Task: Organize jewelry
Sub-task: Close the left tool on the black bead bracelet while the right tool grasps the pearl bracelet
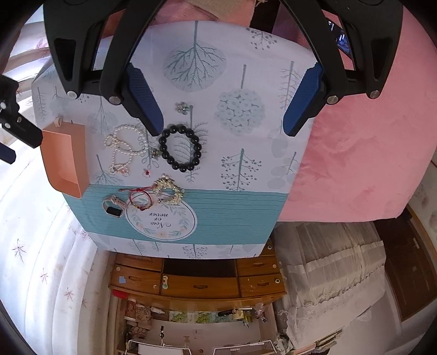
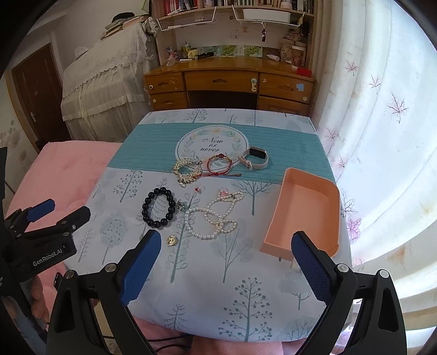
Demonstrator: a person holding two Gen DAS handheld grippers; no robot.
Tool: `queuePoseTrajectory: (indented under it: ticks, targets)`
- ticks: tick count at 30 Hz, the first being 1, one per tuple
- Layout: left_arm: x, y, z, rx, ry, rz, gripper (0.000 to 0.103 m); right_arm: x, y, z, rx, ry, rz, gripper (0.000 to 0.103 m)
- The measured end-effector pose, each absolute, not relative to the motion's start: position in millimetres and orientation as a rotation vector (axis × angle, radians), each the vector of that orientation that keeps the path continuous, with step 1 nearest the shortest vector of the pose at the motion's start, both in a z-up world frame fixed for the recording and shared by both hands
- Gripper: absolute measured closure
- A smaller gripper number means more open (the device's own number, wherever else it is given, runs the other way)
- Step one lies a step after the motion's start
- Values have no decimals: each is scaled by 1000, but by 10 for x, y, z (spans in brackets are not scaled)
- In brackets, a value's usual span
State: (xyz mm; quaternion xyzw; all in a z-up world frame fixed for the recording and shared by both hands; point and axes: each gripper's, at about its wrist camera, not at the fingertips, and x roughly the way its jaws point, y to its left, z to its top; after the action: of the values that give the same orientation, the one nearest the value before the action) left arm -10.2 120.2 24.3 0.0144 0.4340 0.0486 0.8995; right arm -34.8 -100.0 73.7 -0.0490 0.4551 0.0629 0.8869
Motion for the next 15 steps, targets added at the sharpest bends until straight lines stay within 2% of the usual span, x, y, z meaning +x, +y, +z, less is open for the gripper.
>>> queuePoseTrajectory:
  ticks: [6,11,15]
  targets:
    - [88,1348,365,39,923,49,15,-60,-986,946,-122,960,143,5]
    - [408,1367,179,11,1027,7,15,231,-972,953,-110,1011,179,7]
    - [719,1366,-177,-41,1137,-26,15,510,-953,736,-84,1098,211,16]
